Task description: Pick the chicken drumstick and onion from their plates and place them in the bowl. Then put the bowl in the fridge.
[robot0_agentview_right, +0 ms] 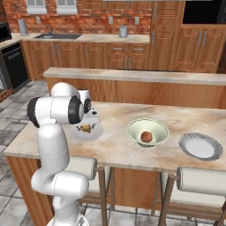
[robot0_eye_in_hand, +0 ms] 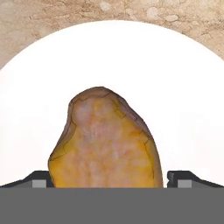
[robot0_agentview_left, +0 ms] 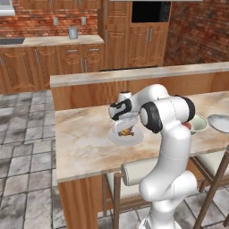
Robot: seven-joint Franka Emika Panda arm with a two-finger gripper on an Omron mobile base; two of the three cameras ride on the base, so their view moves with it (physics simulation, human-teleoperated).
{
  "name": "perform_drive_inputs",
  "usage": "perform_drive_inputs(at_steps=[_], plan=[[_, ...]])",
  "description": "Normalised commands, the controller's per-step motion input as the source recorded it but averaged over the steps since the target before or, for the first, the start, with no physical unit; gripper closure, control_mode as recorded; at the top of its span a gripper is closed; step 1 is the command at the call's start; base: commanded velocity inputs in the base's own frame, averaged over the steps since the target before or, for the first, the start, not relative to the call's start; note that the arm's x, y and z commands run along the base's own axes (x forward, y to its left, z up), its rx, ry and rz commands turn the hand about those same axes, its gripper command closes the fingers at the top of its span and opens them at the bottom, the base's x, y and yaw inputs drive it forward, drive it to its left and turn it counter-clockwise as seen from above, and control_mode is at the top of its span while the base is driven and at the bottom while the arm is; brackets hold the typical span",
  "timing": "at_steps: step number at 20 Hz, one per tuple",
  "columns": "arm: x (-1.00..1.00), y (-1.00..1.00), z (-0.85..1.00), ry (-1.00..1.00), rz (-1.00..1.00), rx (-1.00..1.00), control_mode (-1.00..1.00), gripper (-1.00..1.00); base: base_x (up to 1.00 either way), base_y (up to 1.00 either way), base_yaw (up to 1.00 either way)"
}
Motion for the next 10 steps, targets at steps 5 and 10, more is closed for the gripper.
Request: perform_drive_inputs(at_steps=[5, 10], plan=[[-0.13, -0.02, -0.01, 0.08, 0.07, 0.0, -1.0, 1.0, 0.0, 0.0, 0.0], [-0.17, -0.13, 0.02, 0.06, 0.05, 0.01, -1.0, 1.0, 0.0, 0.0, 0.0]])
